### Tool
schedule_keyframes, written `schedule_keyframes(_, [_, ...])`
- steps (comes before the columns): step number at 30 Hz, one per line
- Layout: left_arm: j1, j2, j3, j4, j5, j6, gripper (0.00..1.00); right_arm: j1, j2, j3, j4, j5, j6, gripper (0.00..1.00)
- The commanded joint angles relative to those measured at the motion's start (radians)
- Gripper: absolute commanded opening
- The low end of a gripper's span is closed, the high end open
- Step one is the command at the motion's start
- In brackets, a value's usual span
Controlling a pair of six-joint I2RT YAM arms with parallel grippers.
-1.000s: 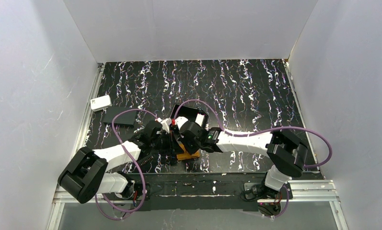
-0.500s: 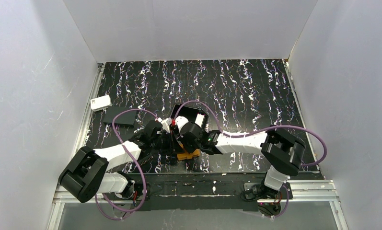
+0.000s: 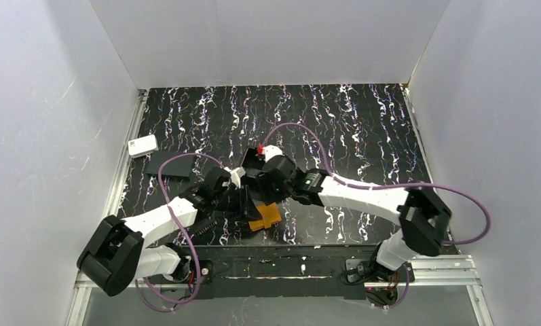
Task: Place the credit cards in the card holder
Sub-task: Close the card holder at the center of the board.
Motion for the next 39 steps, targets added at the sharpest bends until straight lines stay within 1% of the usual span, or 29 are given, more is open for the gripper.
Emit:
schedule_keyframes(1, [-0.006, -0.067, 0.130, -0.161, 0.022, 0.035, 0.33, -0.002, -0.157, -0.093, -0.155, -0.003, 0.224, 0.60])
schedule_keyframes(3, [-0.005, -0.071, 0.170, -0.201, -0.002, 0.073, 0.38, -0.010, -0.196, -0.140, -0.159, -0.040, 0.279, 0.61])
schedule_keyframes(4, [-0.005, -0.068, 0.183, -0.225, -0.018, 0.098, 0.40, -0.017, -0.209, -0.165, -0.162, -0.069, 0.310, 0.60])
schedule_keyframes(5, [-0.005, -0.060, 0.190, -0.234, -0.035, 0.119, 0.40, -0.025, -0.219, -0.180, -0.156, -0.097, 0.338, 0.55])
schedule_keyframes(7, [-0.003, -0.033, 0.205, -0.245, -0.066, 0.163, 0.40, -0.040, -0.240, -0.253, -0.083, -0.174, 0.393, 0.41])
schedule_keyframes(8, [-0.003, -0.016, 0.204, -0.236, -0.082, 0.183, 0.39, -0.046, -0.243, -0.286, -0.033, -0.213, 0.419, 0.36])
schedule_keyframes(9, [-0.003, 0.001, 0.199, -0.232, -0.098, 0.193, 0.37, -0.051, -0.241, -0.309, 0.005, -0.246, 0.443, 0.33])
schedule_keyframes(11, [-0.006, 0.039, 0.186, -0.226, -0.132, 0.216, 0.34, -0.064, -0.222, -0.331, 0.036, -0.296, 0.470, 0.33])
schedule_keyframes(13, [-0.009, 0.053, 0.155, -0.205, -0.156, 0.218, 0.33, -0.067, -0.201, -0.341, 0.066, -0.316, 0.477, 0.33])
schedule_keyframes(18, [-0.044, 0.079, 0.062, -0.129, -0.180, 0.167, 0.29, -0.085, -0.134, -0.350, 0.163, -0.341, 0.489, 0.33])
schedule_keyframes(23, [-0.092, 0.025, -0.023, -0.084, -0.207, 0.088, 0.28, -0.108, -0.042, -0.308, 0.236, -0.291, 0.448, 0.32])
schedule_keyframes(25, [-0.102, -0.001, -0.050, -0.070, -0.202, 0.057, 0.28, -0.113, 0.000, -0.261, 0.260, -0.266, 0.393, 0.32])
schedule_keyframes(26, [-0.104, -0.015, -0.064, -0.065, -0.198, 0.042, 0.28, -0.113, 0.027, -0.223, 0.258, -0.251, 0.352, 0.32])
schedule_keyframes(29, [-0.107, -0.053, -0.097, -0.068, -0.185, 0.010, 0.28, -0.113, 0.104, -0.092, 0.163, -0.186, 0.215, 0.34])
schedule_keyframes(32, [-0.110, -0.110, -0.129, -0.062, -0.170, -0.036, 0.28, -0.113, 0.156, -0.002, 0.142, -0.259, 0.104, 0.36])
schedule_keyframes(34, [-0.111, -0.141, -0.140, -0.059, -0.151, -0.052, 0.28, -0.113, 0.182, 0.063, 0.057, -0.268, 0.066, 0.37])
schedule_keyframes(37, [-0.110, -0.233, -0.128, -0.117, -0.160, -0.062, 0.31, -0.107, 0.163, 0.104, -0.102, -0.188, 0.064, 0.39])
schedule_keyframes(39, [-0.106, -0.302, -0.091, -0.183, -0.189, -0.058, 0.35, -0.088, 0.121, 0.110, -0.186, -0.137, 0.072, 0.46])
